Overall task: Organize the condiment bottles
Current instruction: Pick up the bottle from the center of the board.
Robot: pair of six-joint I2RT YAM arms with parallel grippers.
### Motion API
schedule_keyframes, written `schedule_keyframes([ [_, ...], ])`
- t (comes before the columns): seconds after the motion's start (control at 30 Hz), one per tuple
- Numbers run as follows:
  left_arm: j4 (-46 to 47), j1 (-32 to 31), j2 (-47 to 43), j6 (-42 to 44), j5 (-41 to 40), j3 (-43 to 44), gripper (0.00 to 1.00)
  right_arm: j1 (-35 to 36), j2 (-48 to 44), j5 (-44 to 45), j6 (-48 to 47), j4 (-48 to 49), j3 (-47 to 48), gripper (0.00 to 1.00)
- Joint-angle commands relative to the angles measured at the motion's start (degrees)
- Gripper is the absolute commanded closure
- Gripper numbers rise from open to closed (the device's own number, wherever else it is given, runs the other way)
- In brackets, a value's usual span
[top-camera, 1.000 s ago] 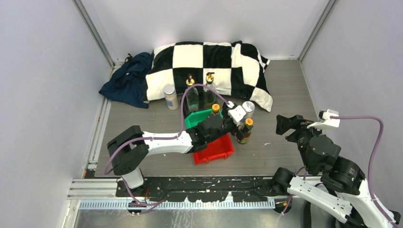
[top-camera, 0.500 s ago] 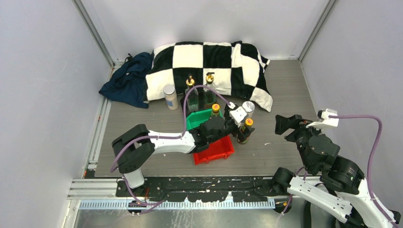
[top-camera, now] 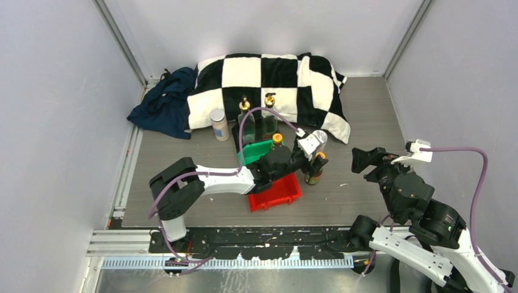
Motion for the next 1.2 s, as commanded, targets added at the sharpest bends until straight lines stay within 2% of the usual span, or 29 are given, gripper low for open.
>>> schedule_keyframes([
  [0.0, 3.1, 0.2, 0.6, -0.5, 1.6, 3.3, 0.44, 0.0, 0.7, 0.0, 0.0, 1.7, 0.4, 0.20],
  [0.03, 3.0, 0.2, 0.7, -0.5, 1.8, 3.5, 0.53, 0.0, 0.6, 0.0, 0.1, 1.6, 0.5, 0.20],
  [0.07, 2.9, 0.2, 0.7, -0.6, 1.8, 3.7, 0.71, 0.0, 0.6, 0.0, 0.2, 1.3, 0.6, 0.20],
  [0.1, 2.7, 0.2, 0.7, -0.7, 1.8, 3.9, 0.83, 0.0, 0.5, 0.0, 0.2, 1.2, 0.7, 0.20],
  [0.17, 2.3, 0.2, 0.5, -0.8, 1.8, 4.0, 0.99, 0.0, 0.5, -0.1, 0.4, 0.8, 1.0, 0.20],
  [0.53, 0.6, -0.2, -1.7, -0.5, 1.7, 4.6, 1.00, 0.0, -0.1, -0.4, 1.0, 0.1, 1.3, 0.20],
  [0.93, -15.8, -3.2, -9.1, 6.5, -2.4, 13.8, 1.00, 0.0, 0.8, 0.4, -0.6, -0.3, 3.2, 0.19],
  [1.17, -21.4, -3.1, -13.4, 8.7, -4.9, 17.3, 1.00, 0.0, 1.0, -0.3, -0.8, -0.2, 3.8, 0.19],
])
